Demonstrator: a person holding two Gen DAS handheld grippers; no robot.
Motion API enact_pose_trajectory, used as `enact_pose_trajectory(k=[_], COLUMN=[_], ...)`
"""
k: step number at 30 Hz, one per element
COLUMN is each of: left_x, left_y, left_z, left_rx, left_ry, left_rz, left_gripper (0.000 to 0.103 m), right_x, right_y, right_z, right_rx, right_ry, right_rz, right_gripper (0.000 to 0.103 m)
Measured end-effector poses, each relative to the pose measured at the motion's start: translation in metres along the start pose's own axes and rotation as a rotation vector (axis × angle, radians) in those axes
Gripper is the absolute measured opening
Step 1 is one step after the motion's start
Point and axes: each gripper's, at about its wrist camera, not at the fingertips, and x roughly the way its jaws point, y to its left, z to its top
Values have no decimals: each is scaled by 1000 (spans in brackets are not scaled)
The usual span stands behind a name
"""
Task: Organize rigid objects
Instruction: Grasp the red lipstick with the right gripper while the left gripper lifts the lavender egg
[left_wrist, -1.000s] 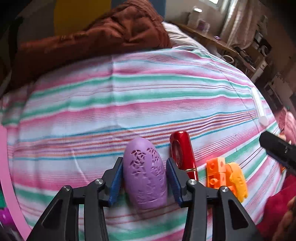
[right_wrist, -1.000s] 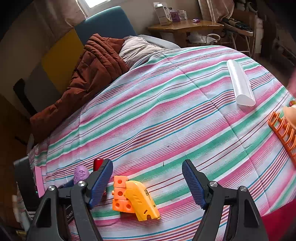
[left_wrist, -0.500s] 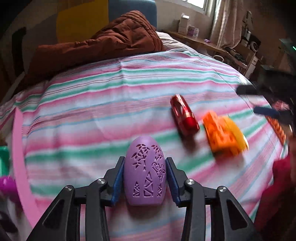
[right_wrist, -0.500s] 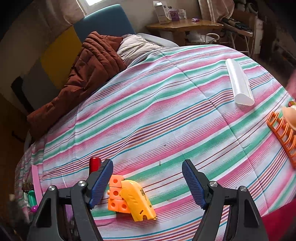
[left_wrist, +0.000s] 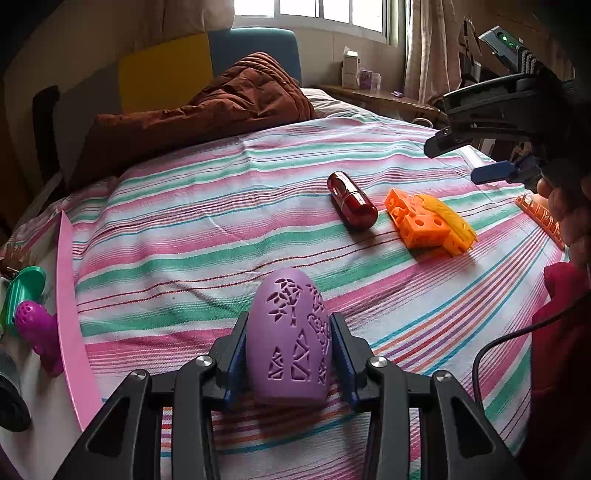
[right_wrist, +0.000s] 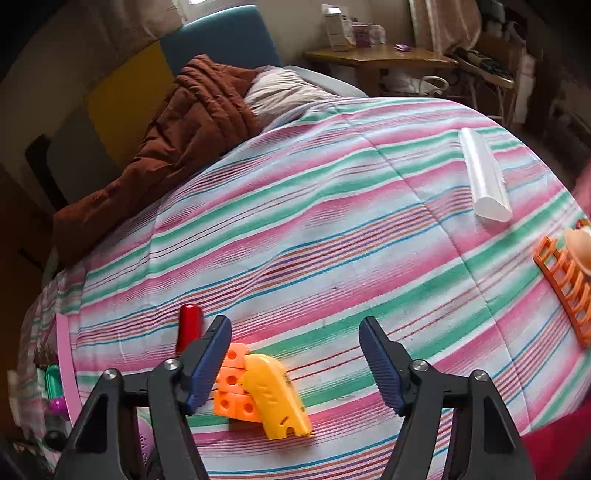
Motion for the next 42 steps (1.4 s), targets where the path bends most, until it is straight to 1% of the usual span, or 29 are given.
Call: enact_pose_trajectory(k=[3, 4, 6, 7, 11, 13, 16, 17, 18, 19, 20, 22, 24, 26, 29, 33, 36, 42], left_x=[0, 1, 1, 1, -1, -1, -2, -2, -2, -2, -2, -2, -2, -2, -2, -2, -2, -3], left_y=[-1, -1, 0, 1, 0, 1, 2, 2, 3, 3, 3, 3, 3, 3, 2, 1, 1, 0], left_z=[-1, -1, -1, -1, -4, -4, -5, -5, -5, -5, -6, -6, -6, -6, -7, -7, -7, -9], left_rx=[7, 7, 2, 0, -5, -8, -13, -14, -14, -15, -16, -17, -16, -18, -15, -13, -9, -4], left_ry=[-10, -11, -14, -15, -19, -19, -22, -22, -22, -23, -23, -24, -24, -24, -24, -24, -25, -27], left_rz=[6, 5, -1, -3, -9, -12, -18, -19, -20, -21, -22, -23, -23, -24, -20, -18, -12, -6], left_gripper=[42, 42, 42, 42, 42, 42, 41, 41, 41, 41, 41, 41, 41, 41, 41, 41, 41, 42], right_x=[1, 3, 8, 11, 30, 46, 73, 77, 82, 81, 78, 75, 69, 63, 63, 63, 63, 60], right_y=[13, 18, 29, 37, 71, 85, 102, 106, 112, 117, 123, 129, 136, 139, 131, 121, 121, 128], right_z=[-5, -6, -9, -9, -8, -7, -9, -11, -16, -20, -25, -33, -47, -58, -59, -58, -62, -66], right_rx=[-51, -66, -105, -133, -250, -291, -357, -387, -429, -467, -503, -530, -602, -629, -596, -550, -575, -648], right_ry=[11, 24, 56, 68, 110, 133, 197, 209, 228, 214, 218, 243, 239, 248, 268, 270, 248, 200], right_rz=[47, 69, 111, 117, 108, 74, 41, 34, 28, 7, 16, 65, 85, 124, 180, 239, 245, 216], right_gripper=[64, 64, 59, 59, 59, 59, 58, 47, 42, 38, 26, 27, 27, 27, 28, 28, 28, 28])
